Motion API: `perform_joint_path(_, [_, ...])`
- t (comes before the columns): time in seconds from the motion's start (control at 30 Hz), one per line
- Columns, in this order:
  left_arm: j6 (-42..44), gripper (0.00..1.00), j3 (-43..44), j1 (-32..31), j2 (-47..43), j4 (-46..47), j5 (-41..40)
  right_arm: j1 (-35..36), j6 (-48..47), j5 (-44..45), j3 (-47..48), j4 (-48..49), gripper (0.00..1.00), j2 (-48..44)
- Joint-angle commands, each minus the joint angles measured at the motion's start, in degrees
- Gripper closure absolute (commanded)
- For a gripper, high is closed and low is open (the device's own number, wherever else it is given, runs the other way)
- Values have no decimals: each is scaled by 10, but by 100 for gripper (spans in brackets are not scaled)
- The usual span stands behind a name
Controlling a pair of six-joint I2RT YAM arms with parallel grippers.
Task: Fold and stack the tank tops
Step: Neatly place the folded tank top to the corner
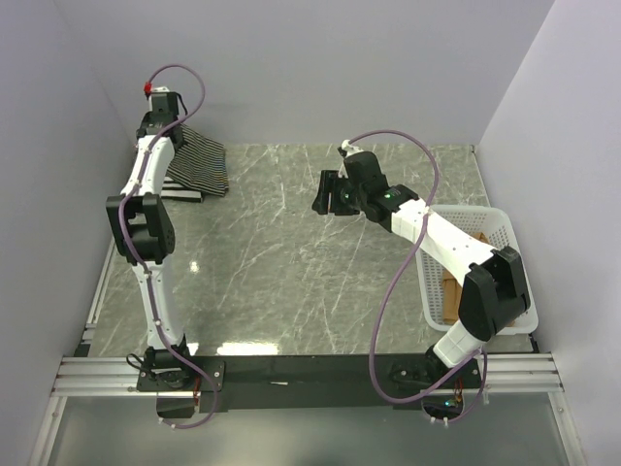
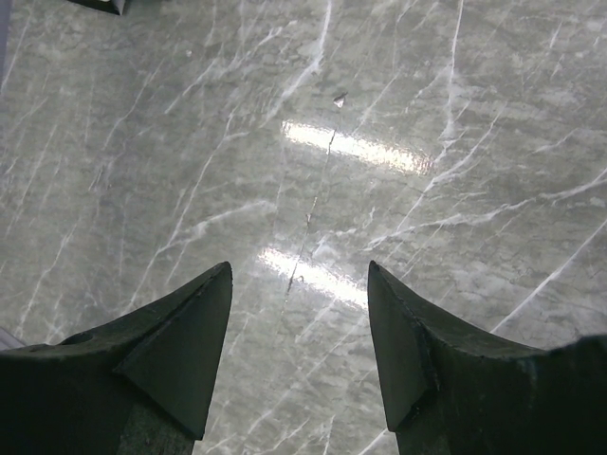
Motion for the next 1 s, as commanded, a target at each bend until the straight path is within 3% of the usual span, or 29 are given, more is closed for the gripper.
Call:
perform_joint_path(0.0, [9, 100, 25, 15, -25, 15, 22, -5, -7, -6, 1, 18, 34, -19])
perform_joint_path(0.5, [-51, 99, 9, 92, -1, 34, 161, -9, -9, -13, 2, 18, 35, -9])
perform_joint_path(0.73, [-61, 95, 8, 102, 47, 37, 90, -8, -12, -13, -5, 21, 35, -6])
perform_joint_path(0.8, [-67, 92, -4, 102, 50, 49, 53, -9, -13, -14, -4, 21, 35, -4])
perform_joint_path(0.97, [-100, 62, -27, 102, 37, 69, -36, -9, -12, -19, -6, 25, 35, -2])
